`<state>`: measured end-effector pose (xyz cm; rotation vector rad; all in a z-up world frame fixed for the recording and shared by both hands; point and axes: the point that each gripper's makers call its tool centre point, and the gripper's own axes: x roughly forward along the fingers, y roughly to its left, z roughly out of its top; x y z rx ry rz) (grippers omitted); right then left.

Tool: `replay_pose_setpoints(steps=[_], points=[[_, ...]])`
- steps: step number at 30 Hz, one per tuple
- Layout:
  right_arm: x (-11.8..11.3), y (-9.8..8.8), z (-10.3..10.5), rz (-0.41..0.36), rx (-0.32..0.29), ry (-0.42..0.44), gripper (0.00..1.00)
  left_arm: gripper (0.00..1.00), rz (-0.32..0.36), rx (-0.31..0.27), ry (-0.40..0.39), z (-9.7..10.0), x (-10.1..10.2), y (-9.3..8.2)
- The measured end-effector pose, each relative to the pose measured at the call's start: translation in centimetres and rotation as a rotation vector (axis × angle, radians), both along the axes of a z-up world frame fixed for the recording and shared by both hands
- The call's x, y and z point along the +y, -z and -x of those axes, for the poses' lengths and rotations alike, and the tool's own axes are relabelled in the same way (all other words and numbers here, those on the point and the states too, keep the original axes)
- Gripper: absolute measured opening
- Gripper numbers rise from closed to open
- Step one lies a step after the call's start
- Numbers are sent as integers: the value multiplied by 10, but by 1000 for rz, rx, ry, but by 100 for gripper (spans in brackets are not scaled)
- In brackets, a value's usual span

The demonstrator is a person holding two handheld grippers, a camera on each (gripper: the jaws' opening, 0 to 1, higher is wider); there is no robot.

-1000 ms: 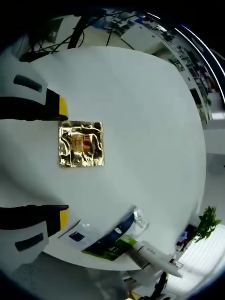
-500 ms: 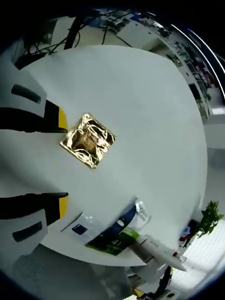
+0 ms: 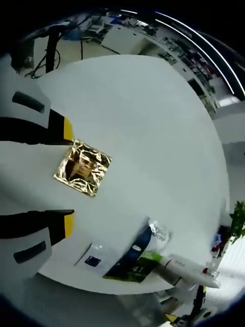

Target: Arrange the skincare products in the storage area until every visible bottle or jar stands upright without overlapping.

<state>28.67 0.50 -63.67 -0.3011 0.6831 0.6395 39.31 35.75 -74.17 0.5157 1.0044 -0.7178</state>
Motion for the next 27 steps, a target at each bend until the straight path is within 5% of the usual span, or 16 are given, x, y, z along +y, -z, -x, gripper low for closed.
replay_pose_setpoints(steps=[13,27], points=[[-5,4,1,3,15,12,100,57,-85,38,194,-14,-2,8],[-10,6,1,6,24,29,100,54,-116,102,264,-20,-5,19]])
